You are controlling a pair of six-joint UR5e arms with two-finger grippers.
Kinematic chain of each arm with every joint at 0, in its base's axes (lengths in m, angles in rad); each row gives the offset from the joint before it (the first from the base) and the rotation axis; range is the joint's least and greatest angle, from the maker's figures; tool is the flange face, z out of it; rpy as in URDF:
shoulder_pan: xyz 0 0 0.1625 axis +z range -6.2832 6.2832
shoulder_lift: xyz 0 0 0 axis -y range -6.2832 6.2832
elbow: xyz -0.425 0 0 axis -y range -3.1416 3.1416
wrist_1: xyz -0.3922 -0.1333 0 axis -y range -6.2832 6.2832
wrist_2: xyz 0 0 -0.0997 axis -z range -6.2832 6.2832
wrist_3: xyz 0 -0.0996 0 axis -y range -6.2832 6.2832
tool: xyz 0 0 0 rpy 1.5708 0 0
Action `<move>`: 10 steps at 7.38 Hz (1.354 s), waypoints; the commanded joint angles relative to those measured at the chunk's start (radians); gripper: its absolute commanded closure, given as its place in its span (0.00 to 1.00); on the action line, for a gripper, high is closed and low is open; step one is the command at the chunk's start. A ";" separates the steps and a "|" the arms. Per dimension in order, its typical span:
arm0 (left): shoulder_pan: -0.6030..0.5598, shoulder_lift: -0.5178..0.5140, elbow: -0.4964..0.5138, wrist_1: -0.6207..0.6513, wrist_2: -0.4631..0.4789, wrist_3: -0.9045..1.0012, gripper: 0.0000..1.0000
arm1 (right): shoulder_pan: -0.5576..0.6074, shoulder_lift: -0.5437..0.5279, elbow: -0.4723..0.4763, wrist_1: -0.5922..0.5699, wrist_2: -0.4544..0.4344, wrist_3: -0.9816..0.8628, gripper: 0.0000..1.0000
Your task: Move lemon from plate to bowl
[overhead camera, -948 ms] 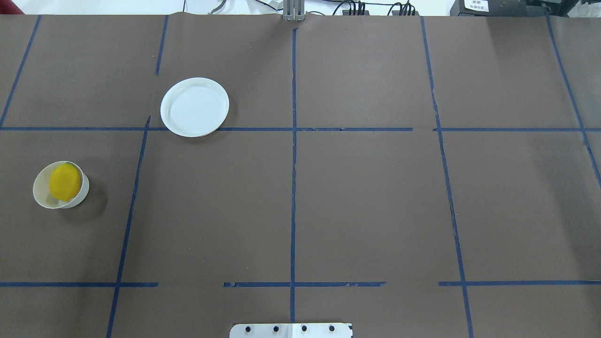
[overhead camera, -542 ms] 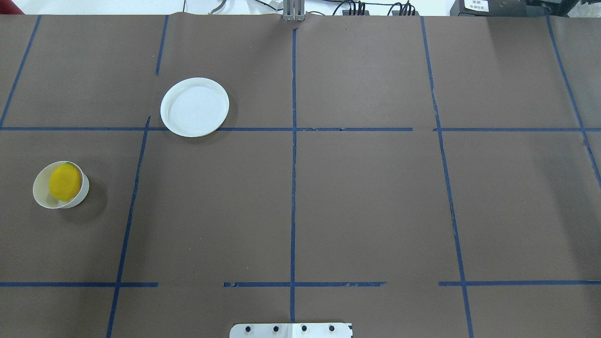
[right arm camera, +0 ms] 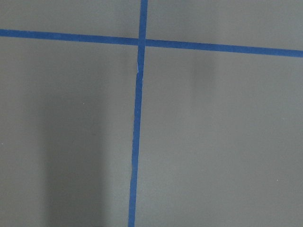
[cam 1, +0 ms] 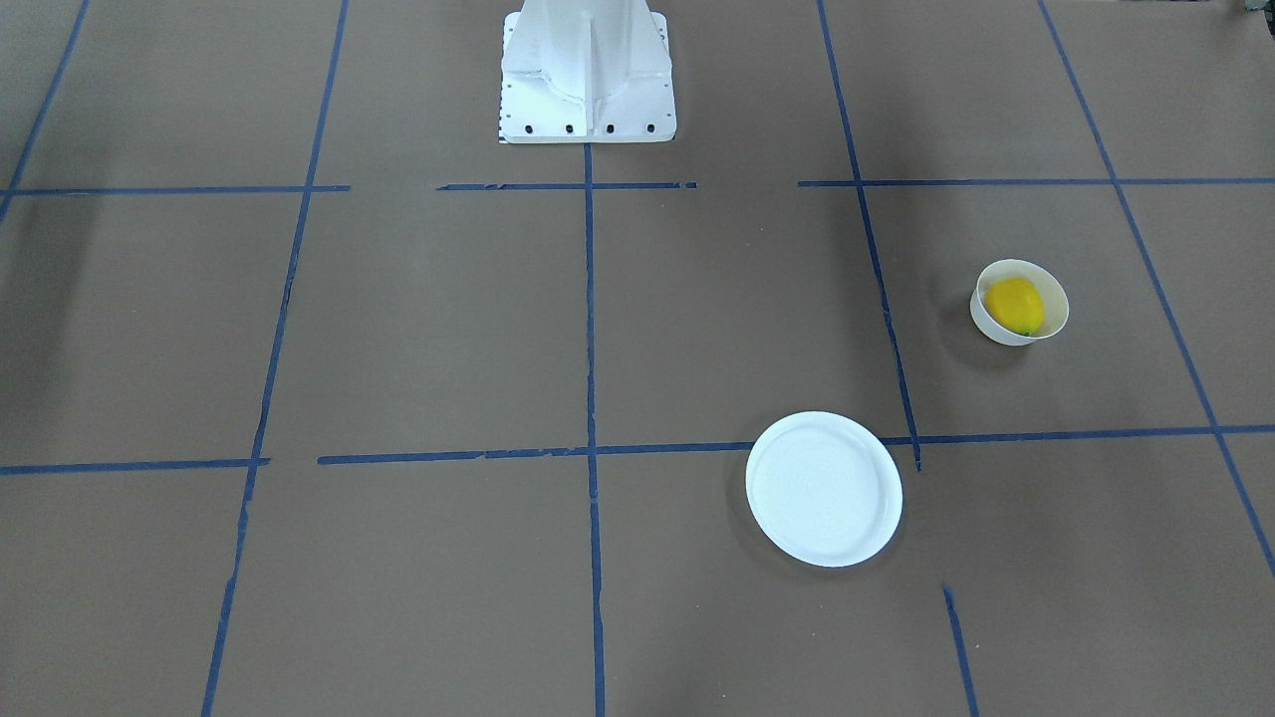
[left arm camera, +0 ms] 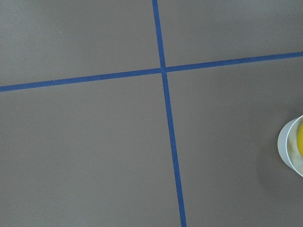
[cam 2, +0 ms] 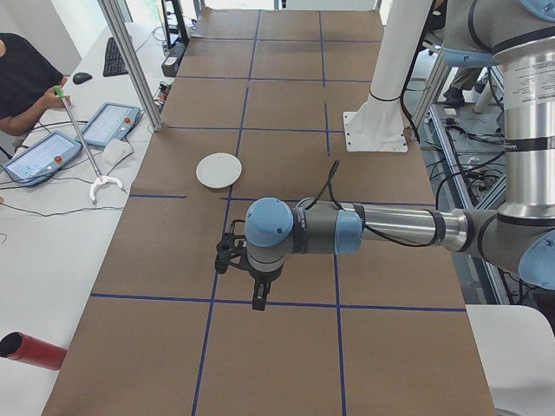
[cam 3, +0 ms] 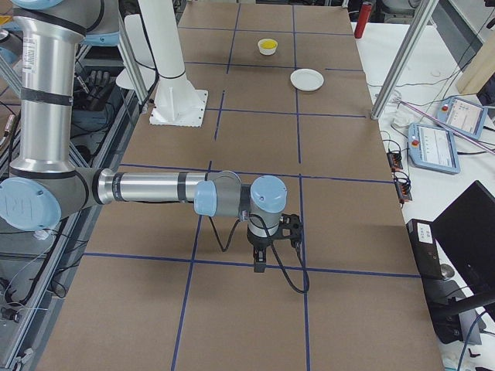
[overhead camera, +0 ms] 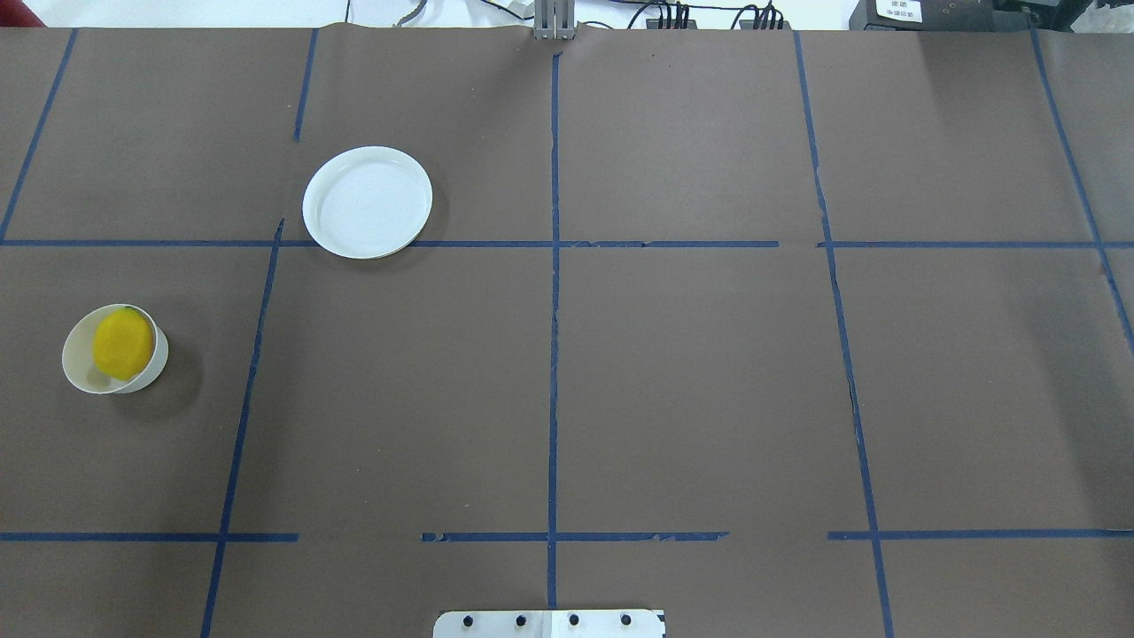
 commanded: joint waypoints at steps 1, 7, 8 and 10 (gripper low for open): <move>0.001 -0.008 -0.004 -0.001 0.001 0.000 0.00 | 0.000 0.000 0.000 0.000 0.000 0.000 0.00; 0.001 -0.012 -0.002 -0.001 -0.001 0.002 0.00 | 0.000 0.000 0.000 0.000 0.000 0.000 0.00; 0.001 -0.017 -0.001 -0.001 -0.001 0.002 0.00 | 0.000 0.000 0.000 0.000 0.000 0.000 0.00; 0.001 -0.025 0.004 -0.001 0.001 0.001 0.00 | 0.000 0.000 0.000 0.000 0.000 0.000 0.00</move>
